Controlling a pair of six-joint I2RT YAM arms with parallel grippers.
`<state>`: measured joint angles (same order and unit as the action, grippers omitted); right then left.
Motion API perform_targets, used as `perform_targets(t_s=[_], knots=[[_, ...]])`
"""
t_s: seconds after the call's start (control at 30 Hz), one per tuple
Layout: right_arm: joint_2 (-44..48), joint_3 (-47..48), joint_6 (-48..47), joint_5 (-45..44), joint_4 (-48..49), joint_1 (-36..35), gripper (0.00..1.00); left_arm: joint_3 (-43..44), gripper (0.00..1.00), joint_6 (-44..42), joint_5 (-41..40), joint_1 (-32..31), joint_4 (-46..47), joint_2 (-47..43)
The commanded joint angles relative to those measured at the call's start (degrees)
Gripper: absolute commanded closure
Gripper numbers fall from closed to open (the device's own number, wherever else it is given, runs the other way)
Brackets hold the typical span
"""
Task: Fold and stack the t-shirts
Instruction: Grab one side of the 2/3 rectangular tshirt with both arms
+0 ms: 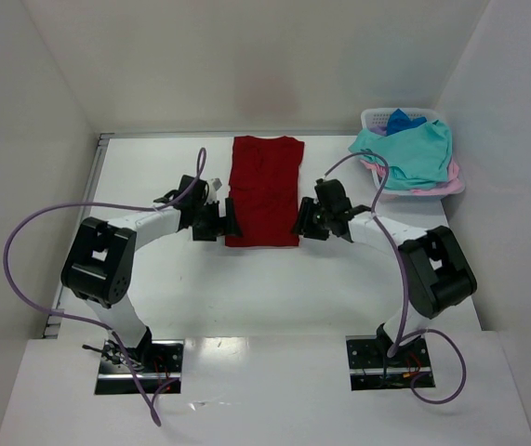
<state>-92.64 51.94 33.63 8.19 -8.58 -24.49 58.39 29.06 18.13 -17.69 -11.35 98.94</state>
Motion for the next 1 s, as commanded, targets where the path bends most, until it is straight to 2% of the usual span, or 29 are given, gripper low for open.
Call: perform_targets(t_s=[0.0,0.5,0.53,0.67,0.8,0.97], knots=[[3.77,-2.81,1.00,-1.77,0.05,-0.12,0.47,-2.49,0.00,1.70,1.47,-0.68,1.34,-3.22],[0.89,-5.01,2.58,-0.01,4.80,-0.12,0.48,-2.76,0.02,2.76,2.00,-0.68,3.80,-1.03],[0.88,-5.01,2.58,0.51,4.80,-0.12,0.51,-2.76,0.04,2.76,2.00,-0.68,3.80,-1.03],[-0.87,-5.01,2.58,0.52,5.50,-0.12,0.51,-3.37,0.13,2.76,1.38,-0.68,3.80,-1.03],[-2.89,-5.01,2.58,0.52,6.12,-0.65,0.51,-3.89,0.31,3.28,0.85,-0.68,3.80,-1.03],[-4.21,-5.01,3.11,-0.01,6.65,-0.65,0.64,-3.90,0.47,3.28,0.85,-0.68,3.80,0.11]])
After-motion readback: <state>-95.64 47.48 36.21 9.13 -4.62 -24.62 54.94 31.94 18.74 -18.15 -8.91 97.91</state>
